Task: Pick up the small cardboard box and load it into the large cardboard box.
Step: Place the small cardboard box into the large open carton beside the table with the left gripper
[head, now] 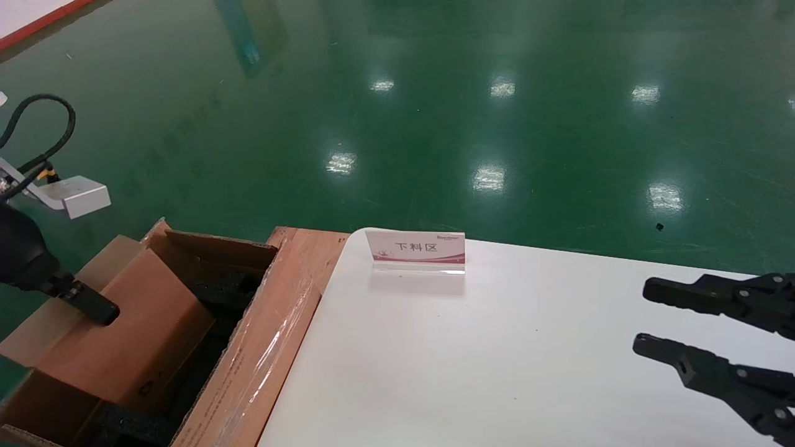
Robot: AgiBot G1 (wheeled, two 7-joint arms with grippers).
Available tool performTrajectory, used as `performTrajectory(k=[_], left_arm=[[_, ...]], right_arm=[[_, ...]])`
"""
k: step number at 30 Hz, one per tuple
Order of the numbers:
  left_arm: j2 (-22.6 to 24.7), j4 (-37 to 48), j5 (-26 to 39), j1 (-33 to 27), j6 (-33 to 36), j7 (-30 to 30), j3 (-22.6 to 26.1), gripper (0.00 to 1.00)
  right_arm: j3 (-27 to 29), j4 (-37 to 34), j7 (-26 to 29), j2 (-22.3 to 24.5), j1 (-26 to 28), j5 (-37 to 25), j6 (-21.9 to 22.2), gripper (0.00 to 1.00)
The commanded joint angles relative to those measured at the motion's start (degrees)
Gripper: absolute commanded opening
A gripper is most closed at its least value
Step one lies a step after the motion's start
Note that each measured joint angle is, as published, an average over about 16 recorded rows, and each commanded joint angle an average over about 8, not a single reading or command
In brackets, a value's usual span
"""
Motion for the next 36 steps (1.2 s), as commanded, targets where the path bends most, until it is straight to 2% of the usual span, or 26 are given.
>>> performTrajectory(k=[1,18,36], left_arm=[[-0.1,0.37,0.34,1.2,-0.91,-0.45,0.43,0.0],[1.94,1.82,3.58,7.38,-7.82,-3.17,1.88,0.0],[3.52,5.56,3.69,13.13,-12.19,-3.17,2.14,0.0]], right_arm=[[-0.01,0.0,0.0,0.0,0.0,0.0,0.0,1.0],[-0.06,0.0,-0.03,0.02,0.01,0.04,0.03,1.0],[-0.12,0.0,-0.06,0.05,0.03,0.08,0.05,1.0]])
